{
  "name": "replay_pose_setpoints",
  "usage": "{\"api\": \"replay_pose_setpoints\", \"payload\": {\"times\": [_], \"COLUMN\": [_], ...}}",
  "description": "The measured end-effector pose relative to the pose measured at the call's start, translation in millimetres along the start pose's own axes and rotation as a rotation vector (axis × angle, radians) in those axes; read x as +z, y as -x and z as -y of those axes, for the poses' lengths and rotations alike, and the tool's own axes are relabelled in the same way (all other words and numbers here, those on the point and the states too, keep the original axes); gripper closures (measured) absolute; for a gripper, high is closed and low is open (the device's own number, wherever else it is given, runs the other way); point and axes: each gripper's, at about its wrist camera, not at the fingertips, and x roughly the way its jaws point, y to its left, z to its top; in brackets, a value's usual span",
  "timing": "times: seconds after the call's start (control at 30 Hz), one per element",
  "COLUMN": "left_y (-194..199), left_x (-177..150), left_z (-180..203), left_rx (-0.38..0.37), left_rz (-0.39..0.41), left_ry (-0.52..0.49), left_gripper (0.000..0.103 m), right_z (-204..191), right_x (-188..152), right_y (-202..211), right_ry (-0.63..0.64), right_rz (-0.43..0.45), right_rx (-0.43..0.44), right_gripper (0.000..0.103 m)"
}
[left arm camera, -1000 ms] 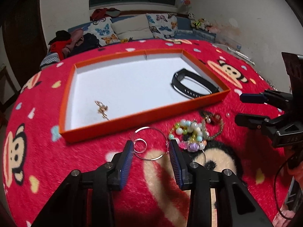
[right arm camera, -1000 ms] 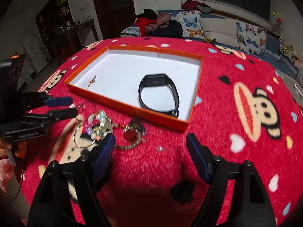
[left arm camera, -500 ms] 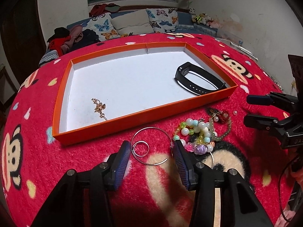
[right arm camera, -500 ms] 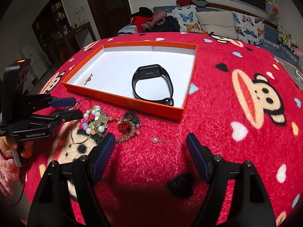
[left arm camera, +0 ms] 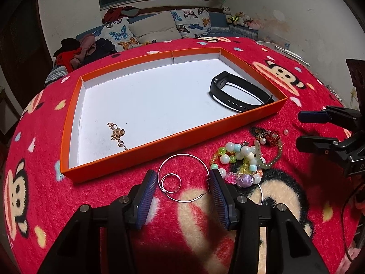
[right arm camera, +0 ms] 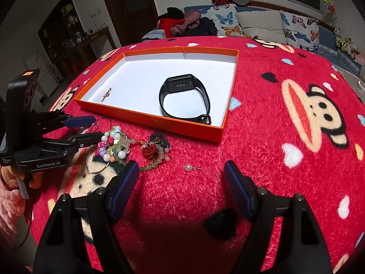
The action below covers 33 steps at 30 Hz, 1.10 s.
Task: Organize jewelry
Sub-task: 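Move the left tool back over the silver hoop earrings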
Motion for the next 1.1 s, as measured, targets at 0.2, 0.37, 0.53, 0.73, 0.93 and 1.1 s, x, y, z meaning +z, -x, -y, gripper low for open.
{"api": "replay_pose_setpoints", "payload": {"times": [0.2,0.37,0.53,0.73,0.93,1.1], "left_y": [-0.5,0.1,1.7,-0.6,-3.6,-3.7], "left_x": [-0.2,-2.3,-2.9,-3.6,-0.7,-1.0], "left_z": [0.2,0.0,-1.3,4.2,-2.6,0.1], "left_rx": [-0.003,-0.008,-0.039,-0.034,-0.047,-0.037], "left_rz": [-0.004,0.001,0.009,0.01,0.019,0.029], "left_ry": [-0.019,-0.052,-0.062,-0.111,-0.096,-0.117], "left_gripper": [0.044,0.044,0.044,0.044,0.045,0.049], "right_z": [3.4,4.4,4.4,3.5,3.1,3.6], "right_x": [-0.3,-1.3,-1.1,-1.2,-1.8,-3.8], "right_y": [1.0,-0.4,-1.2,-2.3,-1.3,-1.7], "right_ry": [-0.01,-0.016,-0.018,-0.017,-0.006,0.014], "right_rz": [0.004,0.001,-0.001,-0.005,-0.008,-0.018], "right_rx": [-0.001,0.006,0.01,0.012,0.013,0.014], "right_gripper": [0.025,0.025,0.025,0.025,0.025,0.026]}}
